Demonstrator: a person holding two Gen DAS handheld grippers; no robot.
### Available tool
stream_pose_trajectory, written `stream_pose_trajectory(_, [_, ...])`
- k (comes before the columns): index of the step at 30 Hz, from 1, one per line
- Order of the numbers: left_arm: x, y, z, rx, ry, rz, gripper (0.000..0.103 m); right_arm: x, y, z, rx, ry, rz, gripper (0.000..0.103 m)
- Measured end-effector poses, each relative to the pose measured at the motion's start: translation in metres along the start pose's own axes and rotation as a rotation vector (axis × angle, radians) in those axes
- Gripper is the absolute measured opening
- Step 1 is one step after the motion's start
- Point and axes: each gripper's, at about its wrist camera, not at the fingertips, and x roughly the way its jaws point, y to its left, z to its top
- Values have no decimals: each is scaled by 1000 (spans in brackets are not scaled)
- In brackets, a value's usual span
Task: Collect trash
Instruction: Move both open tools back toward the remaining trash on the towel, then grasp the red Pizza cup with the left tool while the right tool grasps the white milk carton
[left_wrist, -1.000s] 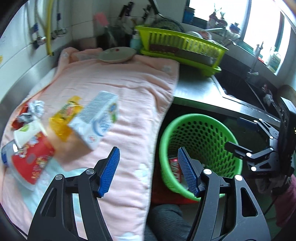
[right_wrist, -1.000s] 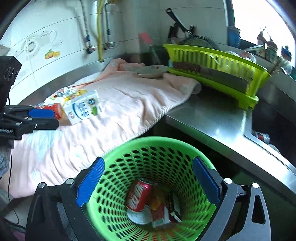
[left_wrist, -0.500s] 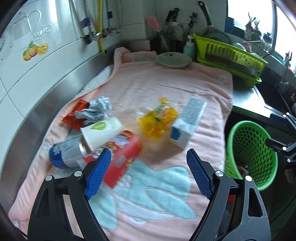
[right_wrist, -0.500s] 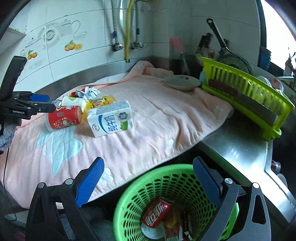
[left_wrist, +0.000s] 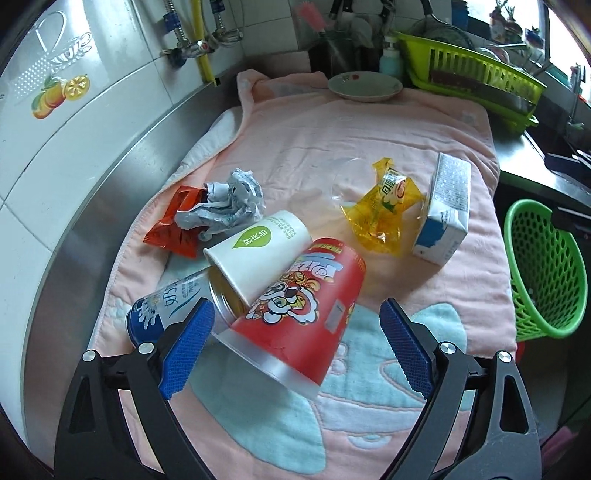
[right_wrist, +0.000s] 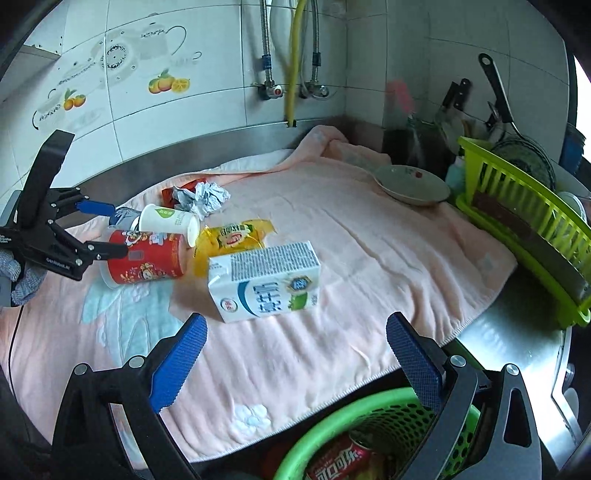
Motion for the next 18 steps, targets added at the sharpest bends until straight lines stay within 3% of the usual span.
stream_pose_trajectory(11, [24, 5, 0, 94, 32, -63, 90, 25, 29, 16, 40, 56, -6, 94])
stream_pose_trajectory(18, [44, -1, 0, 128, 71, -87, 89, 39, 26, 19, 140, 84, -8, 94])
